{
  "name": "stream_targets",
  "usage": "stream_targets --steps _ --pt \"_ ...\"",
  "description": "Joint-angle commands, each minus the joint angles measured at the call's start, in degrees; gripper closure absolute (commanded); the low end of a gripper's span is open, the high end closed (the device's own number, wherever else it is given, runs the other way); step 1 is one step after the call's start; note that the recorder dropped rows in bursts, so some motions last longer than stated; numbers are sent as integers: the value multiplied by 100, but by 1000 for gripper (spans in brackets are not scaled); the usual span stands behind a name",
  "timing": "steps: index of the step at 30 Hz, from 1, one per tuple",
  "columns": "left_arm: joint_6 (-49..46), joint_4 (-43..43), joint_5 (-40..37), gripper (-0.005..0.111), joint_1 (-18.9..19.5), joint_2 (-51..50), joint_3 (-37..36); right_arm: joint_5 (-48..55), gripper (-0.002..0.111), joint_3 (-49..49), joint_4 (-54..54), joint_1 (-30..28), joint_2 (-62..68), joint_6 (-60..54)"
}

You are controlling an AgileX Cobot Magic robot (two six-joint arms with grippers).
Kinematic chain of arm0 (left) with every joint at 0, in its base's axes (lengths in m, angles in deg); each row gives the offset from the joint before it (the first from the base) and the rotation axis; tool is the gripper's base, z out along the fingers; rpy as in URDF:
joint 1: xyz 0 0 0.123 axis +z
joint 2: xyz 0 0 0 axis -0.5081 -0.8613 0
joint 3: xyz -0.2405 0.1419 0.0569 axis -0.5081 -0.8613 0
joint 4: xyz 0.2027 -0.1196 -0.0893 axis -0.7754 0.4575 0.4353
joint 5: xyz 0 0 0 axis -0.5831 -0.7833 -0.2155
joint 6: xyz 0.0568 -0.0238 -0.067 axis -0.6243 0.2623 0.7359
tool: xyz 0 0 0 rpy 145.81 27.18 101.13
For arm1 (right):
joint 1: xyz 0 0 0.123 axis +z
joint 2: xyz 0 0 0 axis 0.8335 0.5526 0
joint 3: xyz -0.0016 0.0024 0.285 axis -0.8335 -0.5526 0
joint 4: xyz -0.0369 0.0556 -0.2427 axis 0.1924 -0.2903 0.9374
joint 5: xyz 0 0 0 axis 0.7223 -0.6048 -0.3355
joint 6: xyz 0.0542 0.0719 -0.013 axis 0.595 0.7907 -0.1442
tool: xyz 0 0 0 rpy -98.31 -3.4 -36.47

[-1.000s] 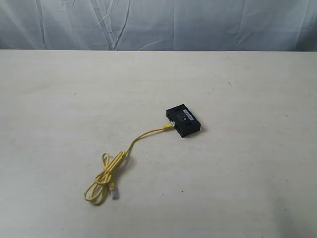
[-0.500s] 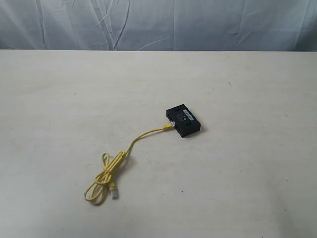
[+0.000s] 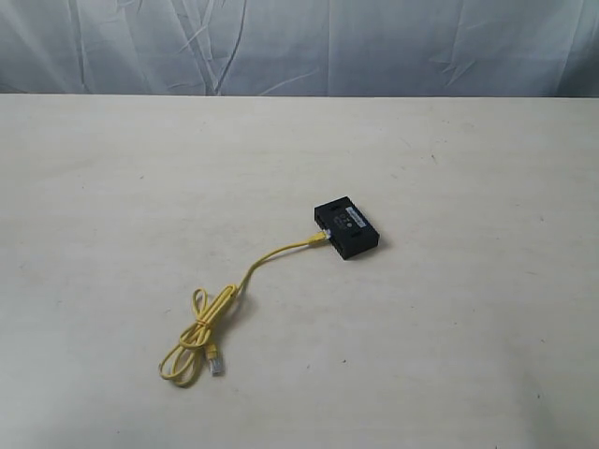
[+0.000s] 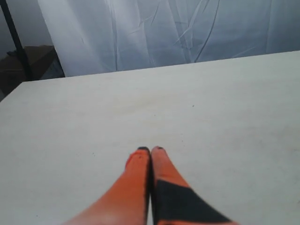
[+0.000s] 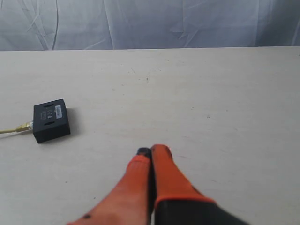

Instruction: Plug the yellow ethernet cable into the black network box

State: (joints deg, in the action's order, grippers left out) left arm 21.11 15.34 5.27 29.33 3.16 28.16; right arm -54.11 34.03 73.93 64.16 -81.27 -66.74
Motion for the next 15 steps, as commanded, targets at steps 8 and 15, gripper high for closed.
stream_targets --steps 8,15 --pt "23 3 264 107 7 57 -110 -81 109 -28 2 -23 -36 0" --pt "194 171 285 107 7 57 -110 -81 109 -28 2 -23 -36 0"
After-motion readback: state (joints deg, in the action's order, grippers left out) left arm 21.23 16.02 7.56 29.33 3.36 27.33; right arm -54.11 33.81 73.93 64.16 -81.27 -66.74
